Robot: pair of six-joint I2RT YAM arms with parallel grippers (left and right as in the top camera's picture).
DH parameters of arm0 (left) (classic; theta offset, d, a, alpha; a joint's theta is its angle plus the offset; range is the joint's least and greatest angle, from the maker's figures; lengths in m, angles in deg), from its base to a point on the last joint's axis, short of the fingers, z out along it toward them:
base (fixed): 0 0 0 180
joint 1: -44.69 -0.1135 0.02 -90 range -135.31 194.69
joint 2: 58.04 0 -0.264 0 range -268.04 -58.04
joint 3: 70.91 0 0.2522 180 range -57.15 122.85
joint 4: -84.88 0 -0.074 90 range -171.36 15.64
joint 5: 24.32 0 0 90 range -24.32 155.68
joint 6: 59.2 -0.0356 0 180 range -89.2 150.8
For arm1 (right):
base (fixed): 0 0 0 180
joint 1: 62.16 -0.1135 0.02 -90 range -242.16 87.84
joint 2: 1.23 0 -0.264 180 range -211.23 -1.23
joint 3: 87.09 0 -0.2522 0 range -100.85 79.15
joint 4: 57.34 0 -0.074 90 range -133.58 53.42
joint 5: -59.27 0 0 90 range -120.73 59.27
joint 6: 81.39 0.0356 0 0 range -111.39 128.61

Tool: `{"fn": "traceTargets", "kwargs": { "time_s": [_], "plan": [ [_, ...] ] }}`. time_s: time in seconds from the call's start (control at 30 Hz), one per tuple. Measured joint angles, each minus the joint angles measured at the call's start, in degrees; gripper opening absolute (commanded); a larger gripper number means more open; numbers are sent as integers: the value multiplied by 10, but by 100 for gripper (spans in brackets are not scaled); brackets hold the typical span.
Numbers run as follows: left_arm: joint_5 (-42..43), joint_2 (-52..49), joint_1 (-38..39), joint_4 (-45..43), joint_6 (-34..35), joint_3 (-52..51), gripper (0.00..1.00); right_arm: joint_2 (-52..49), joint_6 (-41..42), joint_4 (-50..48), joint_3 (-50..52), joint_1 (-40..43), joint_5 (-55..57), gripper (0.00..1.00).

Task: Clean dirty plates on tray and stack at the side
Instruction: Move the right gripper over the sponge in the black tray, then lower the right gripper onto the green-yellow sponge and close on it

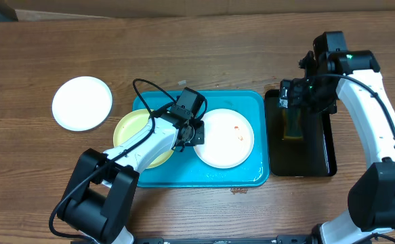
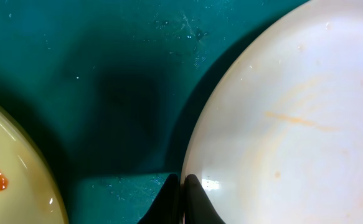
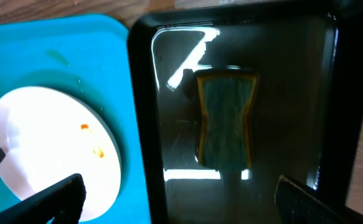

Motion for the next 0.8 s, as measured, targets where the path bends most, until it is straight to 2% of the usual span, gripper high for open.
{"fn": "traceTargets", "kwargs": {
  "time_s": [0.3, 0.6, 0.8],
  "plan": [
    [2, 0, 0, 1, -2, 0, 4, 0, 0, -72, 82, 0, 6, 89],
    [2, 0, 0, 1, -2, 0, 4, 0, 0, -193, 170, 0, 8, 83],
    [4, 0, 0, 2, -2, 0, 4, 0, 0, -250, 231, 0, 35, 83]
  ]
}}
